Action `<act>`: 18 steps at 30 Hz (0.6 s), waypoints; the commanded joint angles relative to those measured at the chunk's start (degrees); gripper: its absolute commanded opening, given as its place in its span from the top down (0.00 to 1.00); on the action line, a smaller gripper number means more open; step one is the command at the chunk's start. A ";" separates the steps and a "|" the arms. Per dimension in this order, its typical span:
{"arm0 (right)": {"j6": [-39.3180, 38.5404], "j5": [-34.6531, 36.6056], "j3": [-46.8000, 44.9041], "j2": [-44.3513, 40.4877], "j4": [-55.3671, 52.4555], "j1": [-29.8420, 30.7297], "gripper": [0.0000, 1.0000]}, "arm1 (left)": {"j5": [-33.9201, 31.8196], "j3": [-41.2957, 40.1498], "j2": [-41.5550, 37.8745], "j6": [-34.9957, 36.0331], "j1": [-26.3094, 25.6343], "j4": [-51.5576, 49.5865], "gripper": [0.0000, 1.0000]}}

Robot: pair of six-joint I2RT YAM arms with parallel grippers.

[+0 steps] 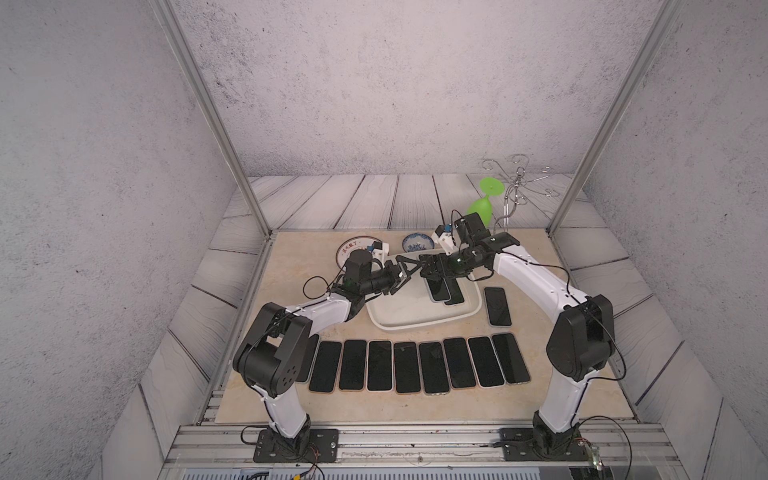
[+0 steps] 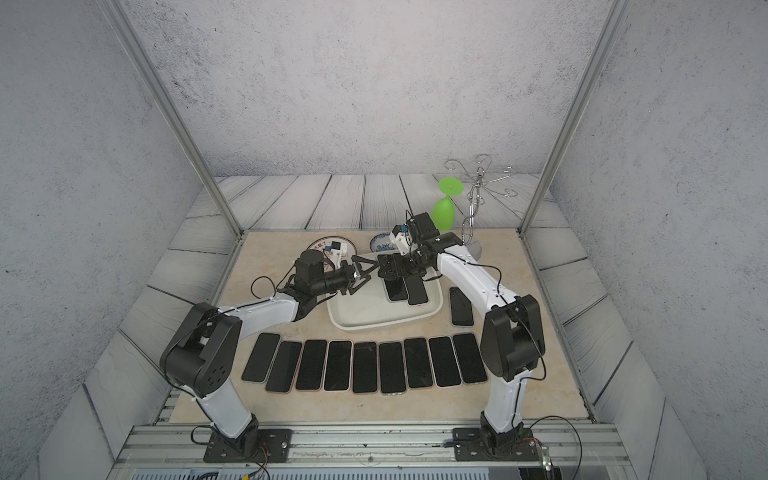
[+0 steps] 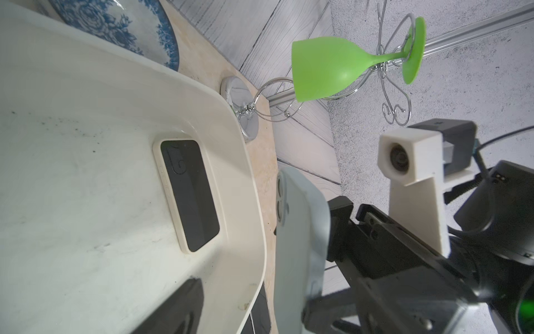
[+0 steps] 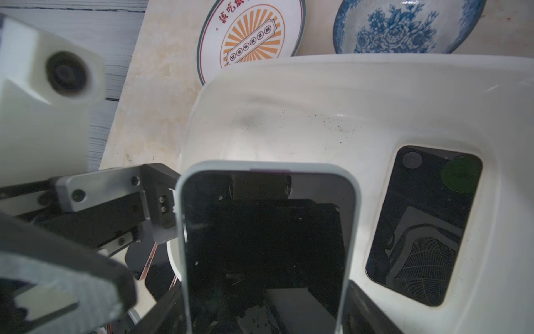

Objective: Take the phone out of the storage box
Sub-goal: Pick up the phone from the storage box.

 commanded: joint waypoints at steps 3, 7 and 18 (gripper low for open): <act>0.62 -2.64 -0.07 -1.98 1.24 1.57 0.55 | -0.18 3.31 0.98 -0.72 -0.95 -0.33 0.17; 0.50 -3.09 0.20 -1.72 0.84 2.67 0.56 | 0.33 3.62 1.61 -0.56 -1.02 -0.39 0.29; -3.14 -5.82 1.30 -2.49 -2.29 2.94 0.18 | 5.97 3.41 0.68 0.35 0.37 0.36 0.98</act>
